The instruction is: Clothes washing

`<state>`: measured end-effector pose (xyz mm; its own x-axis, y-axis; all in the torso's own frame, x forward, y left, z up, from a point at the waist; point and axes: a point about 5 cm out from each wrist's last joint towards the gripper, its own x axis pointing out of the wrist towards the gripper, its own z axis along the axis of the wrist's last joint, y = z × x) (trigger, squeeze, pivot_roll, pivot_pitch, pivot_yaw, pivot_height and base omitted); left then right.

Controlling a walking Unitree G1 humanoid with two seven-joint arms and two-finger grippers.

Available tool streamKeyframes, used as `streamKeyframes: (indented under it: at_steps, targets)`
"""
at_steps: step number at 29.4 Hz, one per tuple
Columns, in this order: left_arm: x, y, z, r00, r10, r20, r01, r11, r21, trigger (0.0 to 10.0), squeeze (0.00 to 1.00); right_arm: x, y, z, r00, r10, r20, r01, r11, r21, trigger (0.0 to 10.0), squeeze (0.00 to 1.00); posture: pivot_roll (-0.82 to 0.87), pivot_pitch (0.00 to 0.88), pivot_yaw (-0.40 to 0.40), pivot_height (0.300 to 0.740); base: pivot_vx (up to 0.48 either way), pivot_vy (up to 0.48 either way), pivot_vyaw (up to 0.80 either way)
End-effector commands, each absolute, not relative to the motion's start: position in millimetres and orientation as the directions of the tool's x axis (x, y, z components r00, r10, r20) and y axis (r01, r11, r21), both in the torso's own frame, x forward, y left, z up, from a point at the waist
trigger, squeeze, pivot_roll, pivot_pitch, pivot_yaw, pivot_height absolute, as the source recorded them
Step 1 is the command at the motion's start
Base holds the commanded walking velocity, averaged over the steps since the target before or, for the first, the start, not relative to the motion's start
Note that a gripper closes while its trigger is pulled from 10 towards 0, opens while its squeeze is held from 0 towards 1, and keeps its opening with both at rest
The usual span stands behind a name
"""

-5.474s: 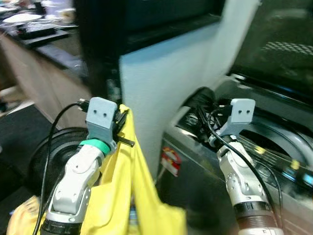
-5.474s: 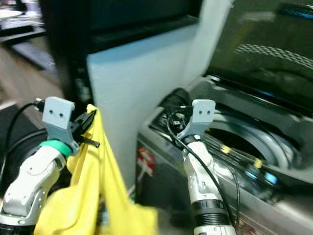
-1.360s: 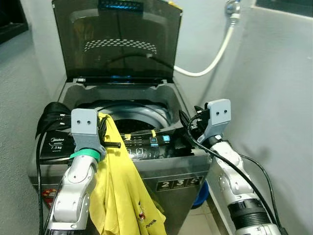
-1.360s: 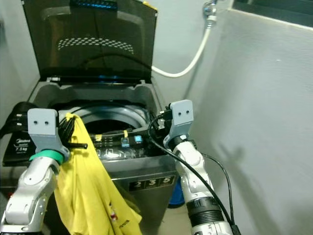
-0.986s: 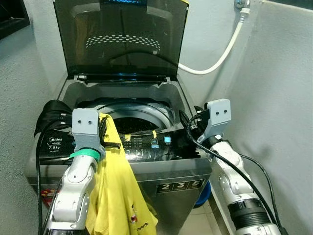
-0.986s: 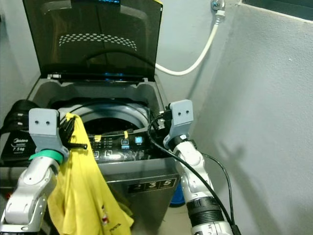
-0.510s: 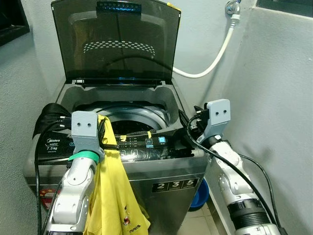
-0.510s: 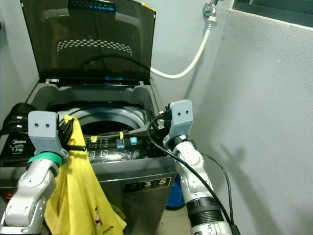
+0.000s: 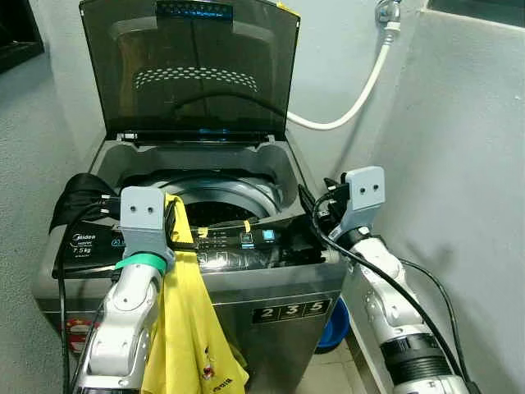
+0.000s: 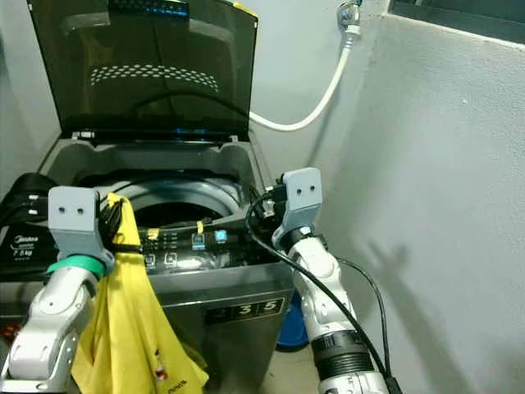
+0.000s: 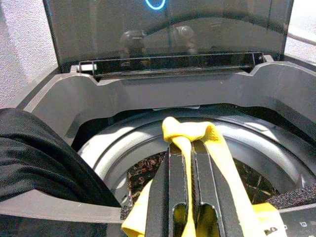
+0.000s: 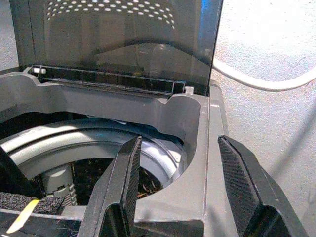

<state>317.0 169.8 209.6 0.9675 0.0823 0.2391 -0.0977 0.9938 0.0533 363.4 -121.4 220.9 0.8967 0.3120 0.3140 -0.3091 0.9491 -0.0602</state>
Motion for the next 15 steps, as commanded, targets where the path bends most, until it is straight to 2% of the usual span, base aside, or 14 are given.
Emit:
streamKeyframes:
  at_steps: [1, 4, 7, 10, 13, 15]
  targets:
    - [317.8, 172.9, 203.8, 0.97, 0.1, 0.222, -0.119, 0.99, 0.074, 10.0, 0.0, 363.3, -121.8, 215.3, 0.904, 0.31, 0.295, -0.307, 0.95, -0.056, 10.0, 0.0, 0.0, 0.02, -0.02, 0.74, 0.0, 0.0, 0.0]
    - [320.6, 179.2, 205.2, 0.964, 0.138, 0.225, -0.159, 0.984, 0.077, 10.0, 0.0, 363.2, -121.3, 215.0, 0.904, 0.31, 0.295, -0.308, 0.95, -0.055, 10.0, 0.0, 0.0, 0.019, -0.018, 0.74, 0.0, 0.0, 0.0]
    - [337.8, 198.4, 229.2, 0.916, 0.268, 0.299, -0.297, 0.953, 0.055, 10.0, 0.0, 364.6, -121.9, 216.1, 0.904, 0.308, 0.297, -0.307, 0.95, -0.052, 10.0, 0.0, 0.02, 0.017, -0.033, 0.74, 0.0, 0.0, 0.0]
    - [352.0, 197.3, 250.6, 0.897, 0.264, 0.355, -0.301, 0.952, 0.054, 10.0, 0.0, 365.6, -121.4, 216.8, 0.903, 0.311, 0.297, -0.309, 0.949, -0.054, 10.0, 0.0, 0.01, 0.016, -0.037, 0.74, 0.0, 0.0, 0.0]
    - [384.1, 174.1, 315.7, 0.855, 0.157, 0.494, -0.23, 0.969, 0.091, 10.0, 0.0, 368.7, -118.8, 223.1, 0.896, 0.316, 0.311, -0.313, 0.948, -0.061, 10.0, 0.0, 0.0, 0.011, -0.03, 0.74, 0.0, 0.0, 0.0]
    - [388.3, 164.9, 330.3, 0.843, 0.12, 0.524, -0.208, 0.972, 0.112, 10.0, 0.0, 369.2, -118.9, 225.0, 0.895, 0.313, 0.316, -0.31, 0.949, -0.062, 10.0, 0.0, 0.0, 0.009, -0.023, 0.74, 0.0, 0.0, 0.0]
